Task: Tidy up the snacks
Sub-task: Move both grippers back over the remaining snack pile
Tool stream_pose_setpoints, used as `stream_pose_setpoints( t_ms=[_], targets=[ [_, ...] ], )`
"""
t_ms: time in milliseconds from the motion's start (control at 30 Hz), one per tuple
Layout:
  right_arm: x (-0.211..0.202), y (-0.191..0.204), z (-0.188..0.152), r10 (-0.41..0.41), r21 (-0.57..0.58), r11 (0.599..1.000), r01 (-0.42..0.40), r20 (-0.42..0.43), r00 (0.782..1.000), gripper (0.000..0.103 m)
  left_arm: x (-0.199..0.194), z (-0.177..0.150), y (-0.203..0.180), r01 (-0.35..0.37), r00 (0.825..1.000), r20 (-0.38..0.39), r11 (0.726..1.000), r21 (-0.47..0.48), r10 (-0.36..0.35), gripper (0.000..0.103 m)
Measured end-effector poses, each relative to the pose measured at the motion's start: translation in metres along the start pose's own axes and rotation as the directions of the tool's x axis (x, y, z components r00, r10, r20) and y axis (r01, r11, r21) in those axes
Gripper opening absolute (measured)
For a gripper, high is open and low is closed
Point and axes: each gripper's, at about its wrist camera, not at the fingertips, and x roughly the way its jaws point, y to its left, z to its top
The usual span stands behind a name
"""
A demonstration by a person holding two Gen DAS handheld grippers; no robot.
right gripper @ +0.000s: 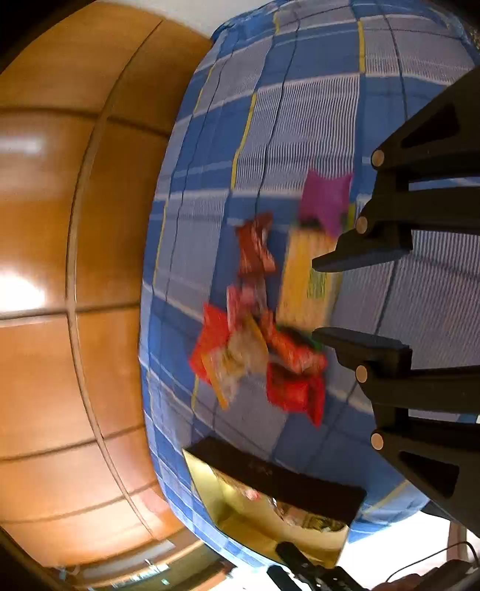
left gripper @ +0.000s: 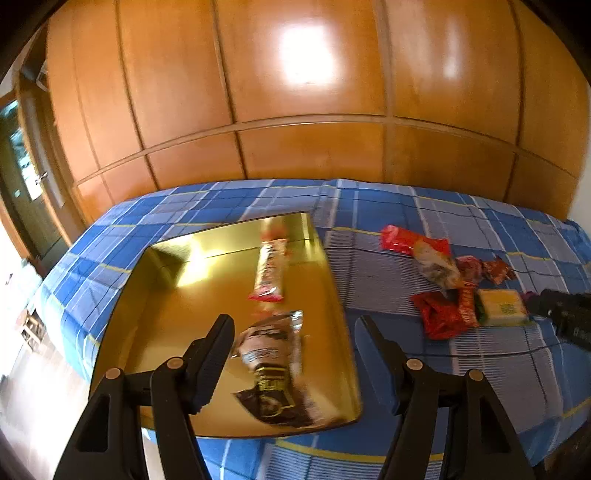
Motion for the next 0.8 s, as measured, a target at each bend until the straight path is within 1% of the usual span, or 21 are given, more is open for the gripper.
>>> stream_pose_setpoints(
  t_ms=[267,533,700,800],
  targets=[
    [-0.004,-0.044,-0.009,-0.058,0.08,0.995,0.058,-0.008,0.998,0.031,0.0,0.007,-0.038,0.051,0.999,0.004,0.994,0.095,-0.052,0.068],
    [0.005,-0.068,-0.031,-0.07,0.138,0.987,0.076,-0.051,0.996,0.031,0.005,0.009,-0.072,0.096,0.995,-0.014,0.98,0.174,-0.095,0.068],
    [0.013,-0.077,-0.044,-0.061,0.159,0.984,0.075,-0.088,0.994,0.031,0.017,0.01,-0.083,0.159,0.986,-0.075,0.974,0.159,-0.149,0.068],
    [0.018,-0.079,-0.05,-0.053,0.17,0.983,0.071,-0.107,0.993,0.031,0.03,0.014,-0.082,0.213,0.971,-0.136,0.971,0.11,-0.197,0.068]
  ],
)
